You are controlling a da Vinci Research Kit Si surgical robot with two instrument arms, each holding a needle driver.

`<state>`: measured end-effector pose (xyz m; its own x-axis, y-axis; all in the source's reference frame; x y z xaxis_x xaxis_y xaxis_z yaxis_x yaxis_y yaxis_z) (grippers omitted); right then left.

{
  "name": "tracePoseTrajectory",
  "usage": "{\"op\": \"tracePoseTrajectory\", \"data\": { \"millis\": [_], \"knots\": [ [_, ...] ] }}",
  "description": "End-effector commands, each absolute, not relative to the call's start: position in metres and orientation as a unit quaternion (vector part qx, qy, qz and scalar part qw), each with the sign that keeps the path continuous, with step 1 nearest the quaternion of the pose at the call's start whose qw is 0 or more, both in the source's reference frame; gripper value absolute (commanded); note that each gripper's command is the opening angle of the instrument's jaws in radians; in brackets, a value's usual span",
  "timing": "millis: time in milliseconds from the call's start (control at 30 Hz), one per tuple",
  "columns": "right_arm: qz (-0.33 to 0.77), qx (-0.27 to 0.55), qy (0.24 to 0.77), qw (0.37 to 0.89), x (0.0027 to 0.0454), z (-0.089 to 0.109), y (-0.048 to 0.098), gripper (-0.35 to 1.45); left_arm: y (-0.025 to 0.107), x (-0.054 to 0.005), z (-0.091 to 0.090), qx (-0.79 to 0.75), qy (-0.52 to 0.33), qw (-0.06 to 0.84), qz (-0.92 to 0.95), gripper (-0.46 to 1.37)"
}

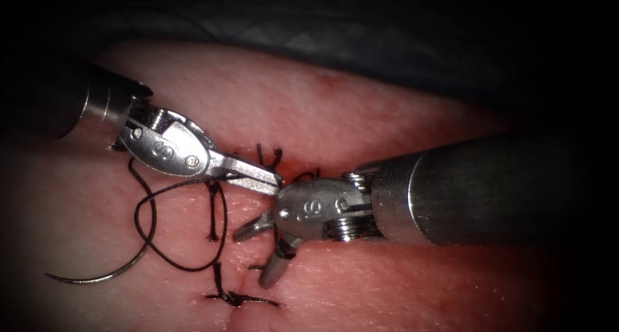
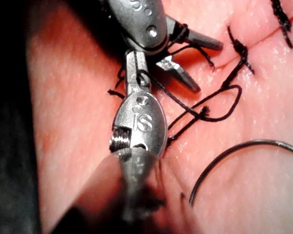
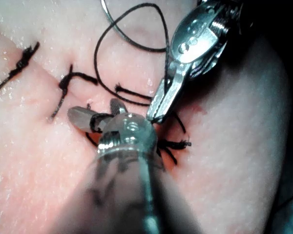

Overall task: Wound Closure
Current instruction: Pick up the suture tail with right end-effector

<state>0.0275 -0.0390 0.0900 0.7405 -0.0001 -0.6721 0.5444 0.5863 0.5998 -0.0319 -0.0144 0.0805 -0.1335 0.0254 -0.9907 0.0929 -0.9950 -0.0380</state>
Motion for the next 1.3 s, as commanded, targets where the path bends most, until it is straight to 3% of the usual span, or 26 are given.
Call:
{"op": "tracePoseTrajectory", "data": {
  "millis": [33,167,200,233,300,600,967,1300],
  "knots": [
    [-0.165,0.427,0.315,0.831,0.0275,0.0900,-0.0390,0.47,-0.0144,-0.0319,0.0805,0.658,0.047,0.024,-0.751,-0.35],
    [-0.170,0.433,0.289,0.837,0.0273,0.0900,-0.0393,0.27,-0.0144,-0.0317,0.0805,0.658,0.046,0.023,-0.751,-0.35],
    [-0.172,0.434,0.281,0.839,0.0273,0.0900,-0.0394,0.08,-0.0144,-0.0317,0.0805,0.658,0.046,0.023,-0.751,-0.35],
    [-0.174,0.436,0.280,0.838,0.0273,0.0901,-0.0395,-0.23,-0.0144,-0.0317,0.0805,0.658,0.046,0.023,-0.752,-0.35],
    [-0.172,0.439,0.278,0.837,0.0273,0.0901,-0.0395,-0.35,-0.0145,-0.0317,0.0805,0.658,0.046,0.023,-0.752,-0.35],
    [-0.164,0.450,0.288,0.829,0.0270,0.0898,-0.0387,-0.35,-0.0148,-0.0315,0.0805,0.657,0.048,0.022,-0.752,-0.35],
    [-0.139,0.404,0.299,0.853,0.0263,0.0894,-0.0360,-0.35,-0.0166,-0.0313,0.0814,0.653,0.048,0.016,-0.756,-0.35],
    [-0.091,0.381,0.364,0.845,0.0255,0.0881,-0.0331,-0.35,-0.0189,-0.0303,0.0820,0.652,0.055,0.012,-0.757,-0.35]
  ]
}}
